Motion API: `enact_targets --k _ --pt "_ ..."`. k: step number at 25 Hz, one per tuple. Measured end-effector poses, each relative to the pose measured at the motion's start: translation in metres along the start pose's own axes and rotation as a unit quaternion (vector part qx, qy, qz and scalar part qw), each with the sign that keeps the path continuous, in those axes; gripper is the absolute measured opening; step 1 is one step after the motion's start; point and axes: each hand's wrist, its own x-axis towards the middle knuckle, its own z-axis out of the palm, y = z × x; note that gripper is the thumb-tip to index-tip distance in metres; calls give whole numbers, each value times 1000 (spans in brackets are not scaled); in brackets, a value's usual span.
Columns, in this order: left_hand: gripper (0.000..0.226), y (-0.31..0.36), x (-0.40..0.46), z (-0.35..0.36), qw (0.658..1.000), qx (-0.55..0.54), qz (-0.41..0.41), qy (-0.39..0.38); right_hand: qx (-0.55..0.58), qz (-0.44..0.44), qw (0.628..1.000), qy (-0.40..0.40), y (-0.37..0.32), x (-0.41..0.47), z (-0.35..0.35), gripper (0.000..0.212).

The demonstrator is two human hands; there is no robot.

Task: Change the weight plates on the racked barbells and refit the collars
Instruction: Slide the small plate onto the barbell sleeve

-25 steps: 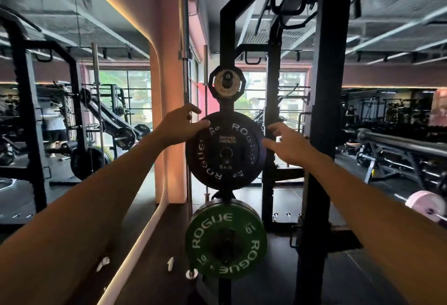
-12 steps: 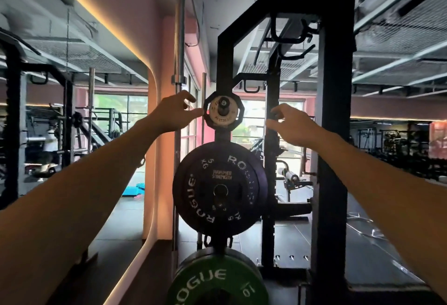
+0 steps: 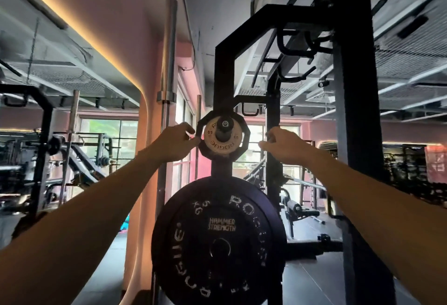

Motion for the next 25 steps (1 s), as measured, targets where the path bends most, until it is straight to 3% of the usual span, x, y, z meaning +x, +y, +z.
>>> enact_targets --k 9,13,16,18,21,25 --pt "31 -65 139 81 999 12 20 32 -1 -2 1000 26 24 146 86 36" --pt "45 -70 161 100 997 12 39 68 24 5 998 49 27 171 103 45" --pt "54 -63 161 97 998 -1 15 55 26 14 998 48 27 175 108 46" --pt "52 -59 157 92 998 -53 -8 21 77 18 996 43 26 169 103 42" --pt "30 -52 144 83 984 -173 -37 -9 208 26 978 17 20 148 90 34" --pt "24 -28 112 60 979 -198 -58 -1 273 15 962 -8 5 108 62 26"
